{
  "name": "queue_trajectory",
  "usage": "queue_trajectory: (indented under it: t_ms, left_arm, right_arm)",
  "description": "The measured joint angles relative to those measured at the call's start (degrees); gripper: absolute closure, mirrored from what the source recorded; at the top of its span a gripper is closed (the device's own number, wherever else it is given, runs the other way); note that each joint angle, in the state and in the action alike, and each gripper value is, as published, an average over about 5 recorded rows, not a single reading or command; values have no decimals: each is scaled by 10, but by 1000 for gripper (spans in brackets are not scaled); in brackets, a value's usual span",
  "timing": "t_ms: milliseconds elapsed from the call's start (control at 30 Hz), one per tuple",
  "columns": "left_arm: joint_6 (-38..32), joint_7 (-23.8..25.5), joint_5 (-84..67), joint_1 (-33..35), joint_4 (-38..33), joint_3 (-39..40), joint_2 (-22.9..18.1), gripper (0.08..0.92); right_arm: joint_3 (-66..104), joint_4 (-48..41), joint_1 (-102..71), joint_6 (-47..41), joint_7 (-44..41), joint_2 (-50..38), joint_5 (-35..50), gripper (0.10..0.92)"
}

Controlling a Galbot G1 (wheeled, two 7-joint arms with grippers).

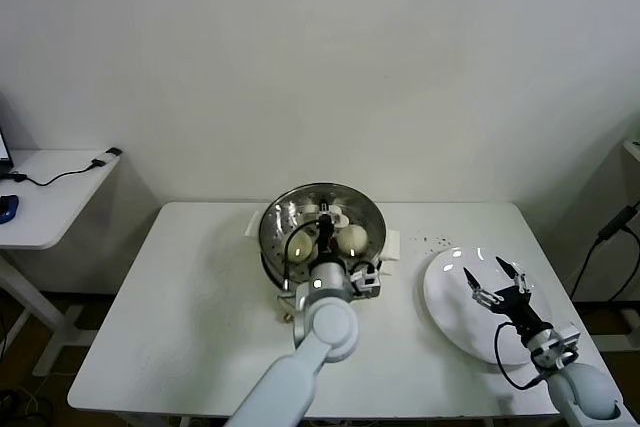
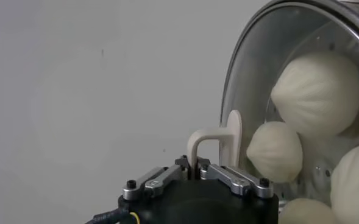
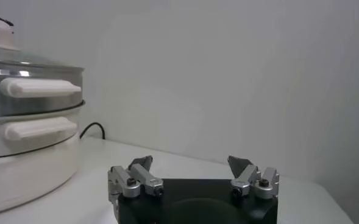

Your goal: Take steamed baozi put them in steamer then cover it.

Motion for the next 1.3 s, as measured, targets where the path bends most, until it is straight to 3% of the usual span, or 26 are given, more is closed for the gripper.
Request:
queue_trajectory:
  t_ms: [267,1000,1300]
  left_arm:
    - [0,2,-1,0,0,-1,0,821]
    - [0,33,-14,31,-101,14,57,208]
    - [0,10,-61,71,-179,0,96,177]
  right_arm:
    - [2,0,-1,1,-1,1,-1,203]
    - [4,-4,4,-7,-1,-1,-4,203]
    - [11,9,-1,-28,21,-1,-20,203]
